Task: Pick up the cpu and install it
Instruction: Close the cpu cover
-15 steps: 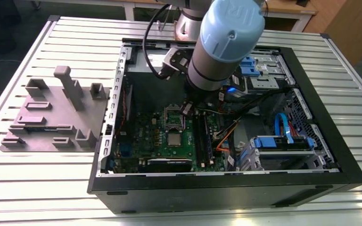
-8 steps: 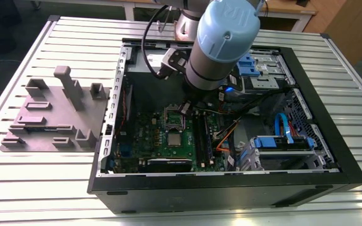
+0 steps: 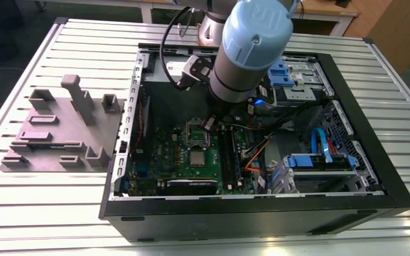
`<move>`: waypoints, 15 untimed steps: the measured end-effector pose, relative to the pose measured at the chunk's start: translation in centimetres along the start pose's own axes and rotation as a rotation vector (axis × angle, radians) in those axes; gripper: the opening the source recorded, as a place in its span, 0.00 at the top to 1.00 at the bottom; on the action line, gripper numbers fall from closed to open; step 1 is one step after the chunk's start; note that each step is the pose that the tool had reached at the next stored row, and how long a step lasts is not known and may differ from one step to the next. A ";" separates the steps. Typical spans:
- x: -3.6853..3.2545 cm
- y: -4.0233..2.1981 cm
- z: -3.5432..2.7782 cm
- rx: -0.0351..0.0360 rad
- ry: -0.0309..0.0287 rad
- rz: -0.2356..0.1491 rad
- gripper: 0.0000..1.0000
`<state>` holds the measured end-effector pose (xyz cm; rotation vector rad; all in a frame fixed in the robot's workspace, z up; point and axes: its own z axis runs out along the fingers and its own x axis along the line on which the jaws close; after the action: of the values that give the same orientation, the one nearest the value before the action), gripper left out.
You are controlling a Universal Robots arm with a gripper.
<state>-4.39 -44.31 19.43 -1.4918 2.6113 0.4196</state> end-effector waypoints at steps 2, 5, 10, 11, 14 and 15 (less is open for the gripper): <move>0.01 0.02 -0.01 0.0025 0.0045 0.000 0.89; 0.01 0.09 -0.09 0.0044 0.0083 0.001 0.89; -0.02 0.25 -0.35 0.0117 0.0215 0.001 0.89; -0.02 0.29 -0.40 0.0137 0.0251 0.002 0.89; -0.05 0.42 -0.58 0.0190 0.0344 0.002 0.89; -0.06 0.46 -0.66 0.0204 0.0369 0.002 0.89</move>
<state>-4.72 -44.22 20.16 -1.5046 2.6372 0.3681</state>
